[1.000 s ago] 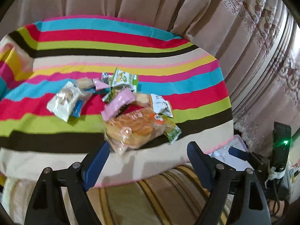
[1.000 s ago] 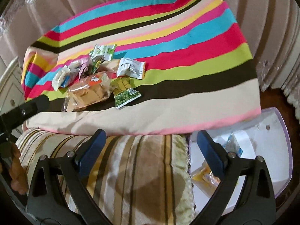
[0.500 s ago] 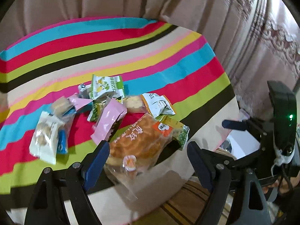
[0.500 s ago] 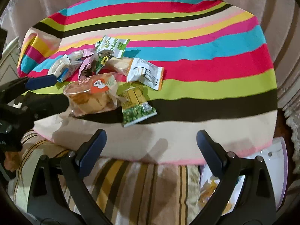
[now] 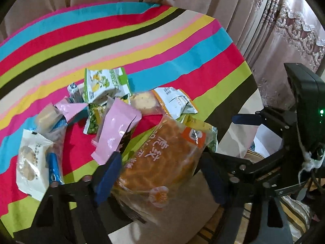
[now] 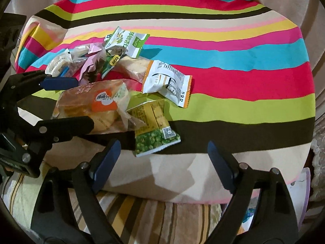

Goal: Organize snacks
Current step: 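Grasp the orange-labelled bread bag with the left tool while the right tool grasps the green pea packet, then carry both packets to the white box and open both tools to release them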

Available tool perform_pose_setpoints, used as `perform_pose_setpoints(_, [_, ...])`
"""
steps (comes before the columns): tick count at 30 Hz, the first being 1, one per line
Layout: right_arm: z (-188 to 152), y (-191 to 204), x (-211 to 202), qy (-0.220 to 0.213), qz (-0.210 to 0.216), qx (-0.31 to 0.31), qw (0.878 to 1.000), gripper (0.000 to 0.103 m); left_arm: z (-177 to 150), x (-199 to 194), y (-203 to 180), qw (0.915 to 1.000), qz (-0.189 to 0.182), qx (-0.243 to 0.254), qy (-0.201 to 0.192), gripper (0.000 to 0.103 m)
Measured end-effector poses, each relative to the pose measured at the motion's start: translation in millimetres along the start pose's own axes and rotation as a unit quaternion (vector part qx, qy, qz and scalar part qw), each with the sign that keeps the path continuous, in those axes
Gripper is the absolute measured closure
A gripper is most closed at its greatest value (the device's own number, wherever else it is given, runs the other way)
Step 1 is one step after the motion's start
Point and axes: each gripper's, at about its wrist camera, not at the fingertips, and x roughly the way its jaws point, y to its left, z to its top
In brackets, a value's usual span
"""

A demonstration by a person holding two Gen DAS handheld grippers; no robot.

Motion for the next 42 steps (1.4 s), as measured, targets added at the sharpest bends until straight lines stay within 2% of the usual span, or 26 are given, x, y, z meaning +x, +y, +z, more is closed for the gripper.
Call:
perform_pose_setpoints(5, [8.0,2.8,12.2,0.009,0.000,-0.006,1.000,0.020,-3.3,4.0,0.2,0.9999,-0.010,0.004,0.009,0.035])
perform_pose_setpoints(9, [13.0,4.8,21.4,0.018,0.002,-0.008,1.000,0.031,-6.3,5.3,2.8,0.9998,-0.016,-0.001,0.011,0.039])
perform_pose_setpoints(14, [18.5,4.1,30.3,0.021,0.010,-0.003,1.000,0.038,-8.0,5.0,0.6,1.0000,-0.005,-0.004,0.007,0.045])
perform_pose_setpoints(18, [19.6,4.2,31.9,0.016,0.016,-0.004,1.000,0.050,-10.8,0.8,2.1,0.9998,0.005,-0.021,0.004,0.047])
perform_pose_setpoints(26, [8.6,5.6,18.1,0.002,0.009,-0.002,1.000,0.052,-21.6,-9.8,3.6,0.9982,0.012,-0.059,0.001,0.050])
perform_pose_setpoints(42, [-16.0,3.1,-16.7,-0.015,0.012,0.011,1.000,0.052,-32.7,-28.8,-16.6,0.9965,0.019,-0.081,-0.002,0.051])
